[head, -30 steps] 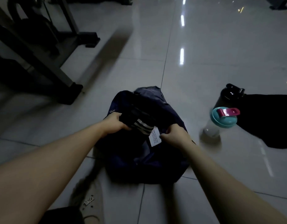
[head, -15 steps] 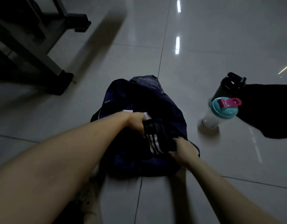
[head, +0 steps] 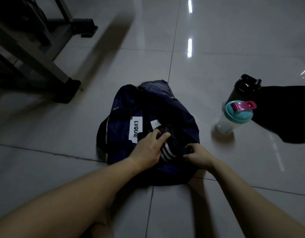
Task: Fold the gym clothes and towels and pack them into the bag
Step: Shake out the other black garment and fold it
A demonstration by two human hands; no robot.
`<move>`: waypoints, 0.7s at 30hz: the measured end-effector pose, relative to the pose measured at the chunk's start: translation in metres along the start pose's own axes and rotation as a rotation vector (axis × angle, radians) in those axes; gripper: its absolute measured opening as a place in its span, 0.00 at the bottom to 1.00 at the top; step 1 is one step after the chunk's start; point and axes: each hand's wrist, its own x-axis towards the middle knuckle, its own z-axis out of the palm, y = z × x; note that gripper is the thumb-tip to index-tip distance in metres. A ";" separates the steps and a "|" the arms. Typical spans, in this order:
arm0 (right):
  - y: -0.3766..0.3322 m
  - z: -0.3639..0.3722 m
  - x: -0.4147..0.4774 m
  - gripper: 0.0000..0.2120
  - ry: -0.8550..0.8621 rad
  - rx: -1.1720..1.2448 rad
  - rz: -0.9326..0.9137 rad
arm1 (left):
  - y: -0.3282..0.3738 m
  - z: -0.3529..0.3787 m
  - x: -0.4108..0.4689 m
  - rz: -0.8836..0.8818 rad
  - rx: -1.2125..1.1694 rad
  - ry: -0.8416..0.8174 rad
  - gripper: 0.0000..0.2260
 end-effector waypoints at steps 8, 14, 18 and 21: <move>-0.020 0.013 -0.004 0.15 0.057 0.082 0.038 | 0.004 0.012 -0.004 -0.248 -0.262 -0.256 0.33; -0.014 -0.009 -0.008 0.15 0.090 -0.009 0.090 | 0.007 0.019 -0.002 -0.248 -0.237 -0.294 0.26; 0.000 -0.039 -0.019 0.12 0.108 0.048 0.176 | 0.007 0.026 -0.001 -0.234 -0.129 -0.358 0.26; 0.003 -0.060 -0.032 0.06 0.136 0.167 0.227 | 0.016 0.027 -0.002 -0.238 -0.039 -0.420 0.26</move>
